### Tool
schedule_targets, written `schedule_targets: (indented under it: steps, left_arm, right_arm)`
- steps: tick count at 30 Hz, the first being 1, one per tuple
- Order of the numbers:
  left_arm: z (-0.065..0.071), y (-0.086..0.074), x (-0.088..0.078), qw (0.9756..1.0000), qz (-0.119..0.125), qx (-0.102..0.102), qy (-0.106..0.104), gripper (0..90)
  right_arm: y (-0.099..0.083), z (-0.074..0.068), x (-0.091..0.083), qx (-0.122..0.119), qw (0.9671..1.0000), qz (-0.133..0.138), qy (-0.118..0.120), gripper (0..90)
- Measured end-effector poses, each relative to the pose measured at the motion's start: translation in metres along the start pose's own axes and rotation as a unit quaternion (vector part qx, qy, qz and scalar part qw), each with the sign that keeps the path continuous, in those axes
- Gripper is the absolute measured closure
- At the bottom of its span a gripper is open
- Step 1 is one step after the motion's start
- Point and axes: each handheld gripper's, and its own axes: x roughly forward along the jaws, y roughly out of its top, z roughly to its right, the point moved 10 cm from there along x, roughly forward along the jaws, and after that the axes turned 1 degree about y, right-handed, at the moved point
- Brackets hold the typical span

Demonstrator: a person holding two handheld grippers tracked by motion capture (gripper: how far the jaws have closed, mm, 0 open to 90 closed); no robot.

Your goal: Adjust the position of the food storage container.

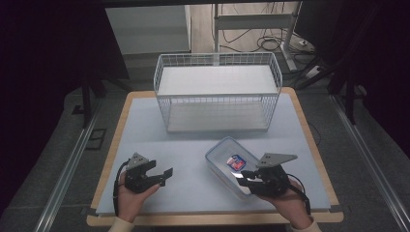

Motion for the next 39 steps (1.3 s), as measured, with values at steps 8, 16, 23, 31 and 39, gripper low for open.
schedule_targets:
  steps: [8, 16, 23, 31, 39]
  left_arm:
    - [0.001, 0.000, 0.005, 1.0000, -0.006, 0.001, 0.000, 23.6]
    - [0.008, 0.001, 0.007, 0.9998, -0.008, 0.011, -0.014, 23.4]
    - [0.005, 0.001, 0.008, 0.9998, -0.010, 0.010, -0.011, 23.4]
    - [0.005, 0.003, 0.007, 0.9999, -0.002, 0.010, -0.011, 24.1]
    - [0.004, 0.002, 0.009, 0.9999, -0.005, 0.008, -0.013, 24.1]
  right_arm:
    - [-0.020, -0.023, 0.022, -0.031, 0.9982, -0.047, 0.021, 89.3]
    - [-0.039, -0.027, 0.036, -0.038, 0.9959, -0.081, 0.000, 89.4]
    - [-0.046, -0.028, 0.046, -0.057, 0.9934, -0.094, -0.034, 89.4]
    - [-0.050, -0.025, 0.044, -0.058, 0.9930, -0.094, -0.042, 89.4]
    - [-0.054, -0.009, 0.034, -0.038, 0.9939, -0.089, -0.054, 89.5]
